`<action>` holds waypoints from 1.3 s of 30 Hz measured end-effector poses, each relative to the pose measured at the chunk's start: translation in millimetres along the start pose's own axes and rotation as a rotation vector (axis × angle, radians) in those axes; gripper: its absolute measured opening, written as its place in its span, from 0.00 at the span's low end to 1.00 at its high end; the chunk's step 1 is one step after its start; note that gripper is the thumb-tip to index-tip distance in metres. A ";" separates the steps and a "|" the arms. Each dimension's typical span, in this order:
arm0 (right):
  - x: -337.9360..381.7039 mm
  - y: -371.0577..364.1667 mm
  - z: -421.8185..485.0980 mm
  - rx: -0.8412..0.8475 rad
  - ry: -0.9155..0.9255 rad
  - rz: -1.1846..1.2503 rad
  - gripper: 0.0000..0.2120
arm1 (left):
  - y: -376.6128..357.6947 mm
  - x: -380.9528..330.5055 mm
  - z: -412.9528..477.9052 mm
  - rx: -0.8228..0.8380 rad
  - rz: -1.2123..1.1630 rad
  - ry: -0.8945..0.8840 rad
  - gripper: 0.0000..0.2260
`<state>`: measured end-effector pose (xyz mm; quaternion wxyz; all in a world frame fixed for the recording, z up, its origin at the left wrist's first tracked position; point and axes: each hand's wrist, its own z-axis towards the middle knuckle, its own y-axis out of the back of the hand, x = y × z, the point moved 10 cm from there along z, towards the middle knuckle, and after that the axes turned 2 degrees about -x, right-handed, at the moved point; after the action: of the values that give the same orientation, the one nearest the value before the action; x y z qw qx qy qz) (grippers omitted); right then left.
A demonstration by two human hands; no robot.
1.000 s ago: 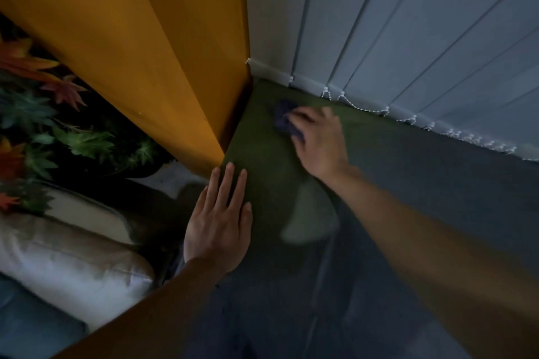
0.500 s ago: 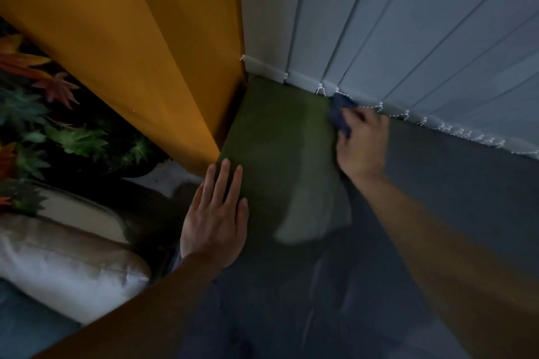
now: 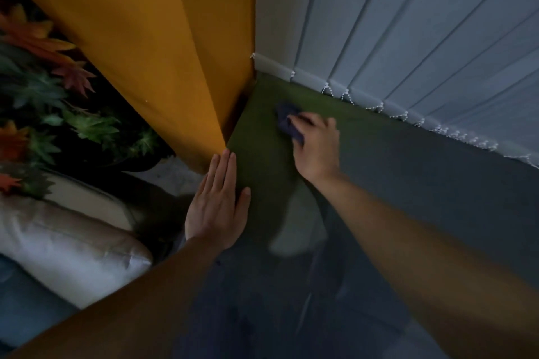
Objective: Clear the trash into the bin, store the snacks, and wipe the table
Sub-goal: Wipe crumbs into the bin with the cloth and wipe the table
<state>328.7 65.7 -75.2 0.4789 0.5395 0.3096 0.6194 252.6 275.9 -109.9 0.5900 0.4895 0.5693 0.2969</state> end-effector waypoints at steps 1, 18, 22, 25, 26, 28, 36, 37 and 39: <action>-4.1 1.0 -3.1 -0.001 -0.124 0.029 0.20 | 2.2 3.4 -0.7 0.003 -0.073 0.033 0.29; 147.7 -38.1 -124.6 0.290 0.646 0.040 0.23 | 9.9 90.5 -168.6 -0.033 -0.033 0.508 0.26; 121.7 -30.6 -104.6 0.197 0.307 -0.012 0.22 | 5.3 89.9 -188.4 -0.085 0.036 0.539 0.27; 146.0 -28.3 -138.6 0.215 0.338 0.070 0.22 | 1.8 89.2 -201.2 -0.112 0.075 0.546 0.26; 159.5 -28.1 -158.3 0.245 0.459 0.113 0.23 | 2.2 89.6 -202.4 -0.125 0.080 0.545 0.27; 174.1 -27.3 -197.1 0.324 0.738 0.167 0.23 | 3.4 89.4 -201.4 -0.145 0.099 0.533 0.27; 166.5 -20.7 -190.3 0.277 0.622 0.221 0.19 | 6.1 92.0 -200.8 -0.233 0.068 0.535 0.26; 169.7 -16.1 -210.2 0.296 0.690 0.255 0.19 | 7.1 92.0 -201.0 -0.242 0.054 0.535 0.26; 164.9 -9.3 -240.2 0.346 0.831 0.284 0.18 | 9.0 92.3 -202.7 -0.255 0.030 0.533 0.27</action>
<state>106.1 253.8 -76.6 0.1276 0.3548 0.4969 0.7816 75.6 411.3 -111.1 0.4721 0.3246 0.6550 0.4926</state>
